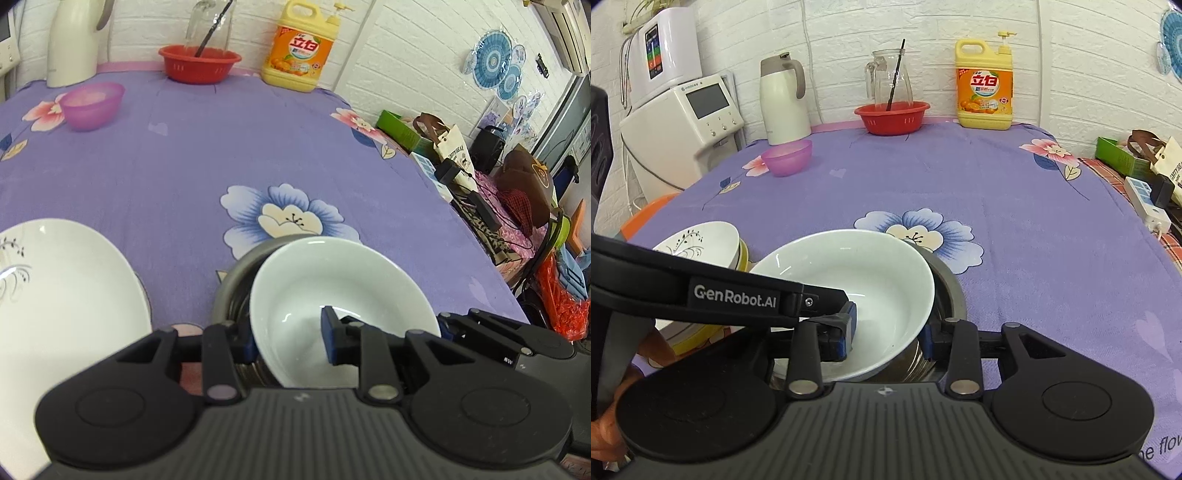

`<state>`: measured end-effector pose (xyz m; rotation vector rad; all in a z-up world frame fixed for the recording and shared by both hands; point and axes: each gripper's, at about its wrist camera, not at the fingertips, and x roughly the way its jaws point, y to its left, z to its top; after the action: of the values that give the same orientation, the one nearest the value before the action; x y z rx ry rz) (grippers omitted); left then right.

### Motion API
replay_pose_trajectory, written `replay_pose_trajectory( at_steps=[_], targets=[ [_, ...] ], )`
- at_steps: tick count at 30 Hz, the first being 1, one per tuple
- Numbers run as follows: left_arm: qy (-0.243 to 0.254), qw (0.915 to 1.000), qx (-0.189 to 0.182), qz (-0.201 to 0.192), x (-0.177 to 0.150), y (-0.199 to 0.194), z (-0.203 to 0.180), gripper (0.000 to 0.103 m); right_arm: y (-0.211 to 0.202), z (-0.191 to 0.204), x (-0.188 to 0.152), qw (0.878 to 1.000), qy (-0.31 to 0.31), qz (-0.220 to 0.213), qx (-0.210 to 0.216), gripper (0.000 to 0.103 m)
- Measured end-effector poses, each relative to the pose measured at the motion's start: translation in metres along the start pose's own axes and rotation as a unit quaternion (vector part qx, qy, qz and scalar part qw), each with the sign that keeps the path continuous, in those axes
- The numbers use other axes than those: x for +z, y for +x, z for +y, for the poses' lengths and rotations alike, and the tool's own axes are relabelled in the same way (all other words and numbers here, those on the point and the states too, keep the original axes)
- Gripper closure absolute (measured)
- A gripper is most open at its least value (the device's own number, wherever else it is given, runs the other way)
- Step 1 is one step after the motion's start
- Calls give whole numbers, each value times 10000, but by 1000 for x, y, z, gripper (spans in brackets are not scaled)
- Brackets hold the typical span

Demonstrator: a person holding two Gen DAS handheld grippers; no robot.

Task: Organize plates and bowls
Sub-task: 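Carry the white bowl and lower it into the steel bowl, then open, then move the right tool to the pink plastic bowl and close on its rim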

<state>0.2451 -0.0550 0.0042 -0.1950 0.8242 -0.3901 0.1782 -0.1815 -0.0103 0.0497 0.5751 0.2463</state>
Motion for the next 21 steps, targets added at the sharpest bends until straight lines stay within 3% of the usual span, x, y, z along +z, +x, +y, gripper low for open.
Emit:
replay_pose_trajectory(
  at_steps=[2, 7, 9, 10, 11, 14, 21],
  targets=[
    [30, 10000, -10, -34, 0, 0, 0, 75, -1, 0, 1, 9999, -21, -77, -121, 34],
    [-31, 9997, -181, -136, 1, -3, 3, 64, -5, -6, -1, 9991, 331, -232, -103, 32],
    [-31, 9990, -177, -411, 0, -12, 4, 50, -12, -6, -3, 9977, 511, -427, -162, 26],
    [-30, 9978, -249, -619, 0, -20, 4, 41, -17, -6, -4, 9964, 632, -545, -178, 21],
    [-70, 9963, -243, -826, -1, -27, 5, 37, -22, -7, -5, 9947, 756, -668, -203, 0],
    [19, 9931, -43, -1173, 0, -41, 5, 37, -33, -6, -8, 9905, 843, -1001, -425, 0],
    [-224, 9907, 240, -1318, 13, -53, 37, 34, -31, -17, -6, 9902, 915, -956, -442, 0]
  ],
)
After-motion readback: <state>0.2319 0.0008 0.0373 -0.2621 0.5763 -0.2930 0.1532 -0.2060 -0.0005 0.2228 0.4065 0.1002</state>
